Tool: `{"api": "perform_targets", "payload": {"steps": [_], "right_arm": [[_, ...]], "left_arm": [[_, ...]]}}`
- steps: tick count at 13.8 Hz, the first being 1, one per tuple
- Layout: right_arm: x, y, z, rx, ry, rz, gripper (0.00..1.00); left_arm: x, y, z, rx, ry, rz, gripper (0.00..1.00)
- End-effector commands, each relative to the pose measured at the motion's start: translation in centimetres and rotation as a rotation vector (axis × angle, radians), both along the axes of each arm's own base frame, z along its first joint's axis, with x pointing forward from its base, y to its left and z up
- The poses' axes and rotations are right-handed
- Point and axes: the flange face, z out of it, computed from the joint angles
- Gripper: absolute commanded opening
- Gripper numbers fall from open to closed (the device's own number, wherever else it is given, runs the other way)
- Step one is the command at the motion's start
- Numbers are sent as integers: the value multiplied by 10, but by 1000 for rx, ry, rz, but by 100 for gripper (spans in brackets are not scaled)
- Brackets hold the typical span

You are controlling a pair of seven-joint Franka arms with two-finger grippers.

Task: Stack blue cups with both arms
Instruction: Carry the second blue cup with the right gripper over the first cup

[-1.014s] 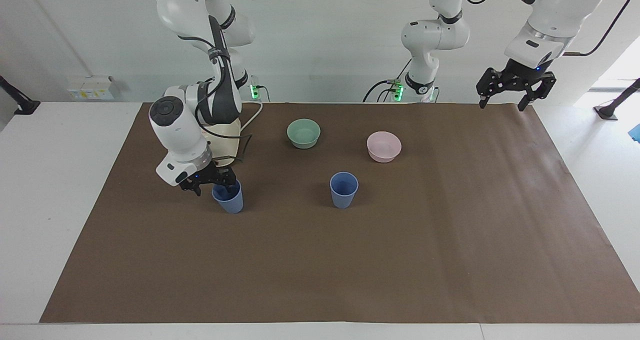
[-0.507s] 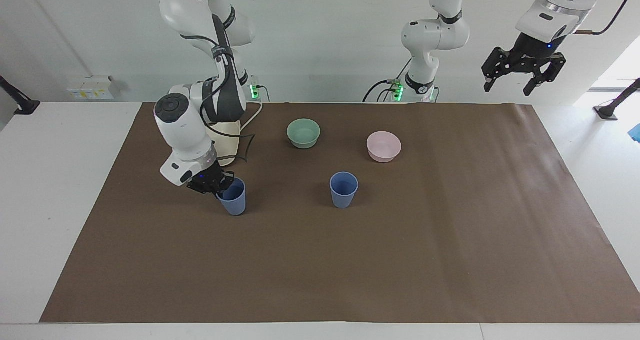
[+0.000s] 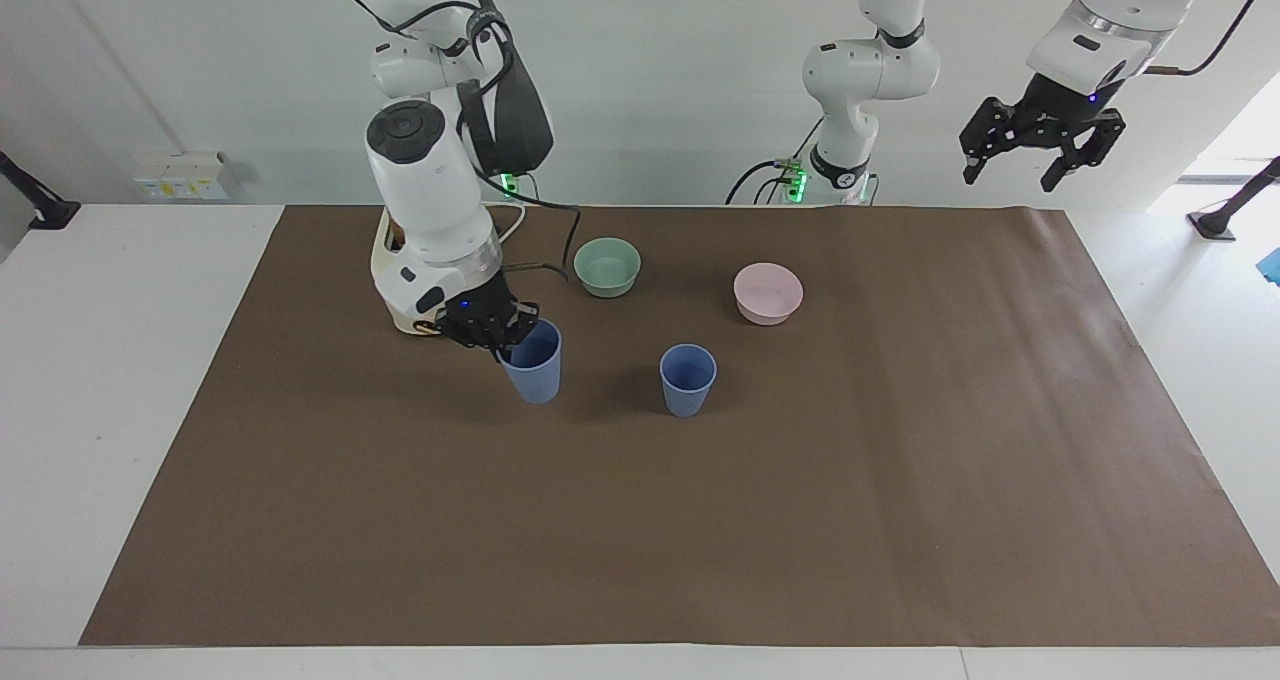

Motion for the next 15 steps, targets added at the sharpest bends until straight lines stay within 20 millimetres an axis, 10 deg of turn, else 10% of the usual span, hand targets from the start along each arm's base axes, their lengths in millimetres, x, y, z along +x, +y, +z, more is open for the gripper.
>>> {"api": "perform_targets", "payload": {"steps": [1, 6, 15], "right_arm": [[-6, 39, 6, 27, -5, -13, 0], [-26, 108, 23, 96, -12, -14, 0], [-42, 154, 7, 126, -6, 45, 0]], "left_arm": [[-5, -1, 0, -10, 10, -1, 100], [-4, 3, 0, -10, 6, 8, 100], [-5, 3, 0, -10, 9, 5, 100]]}}
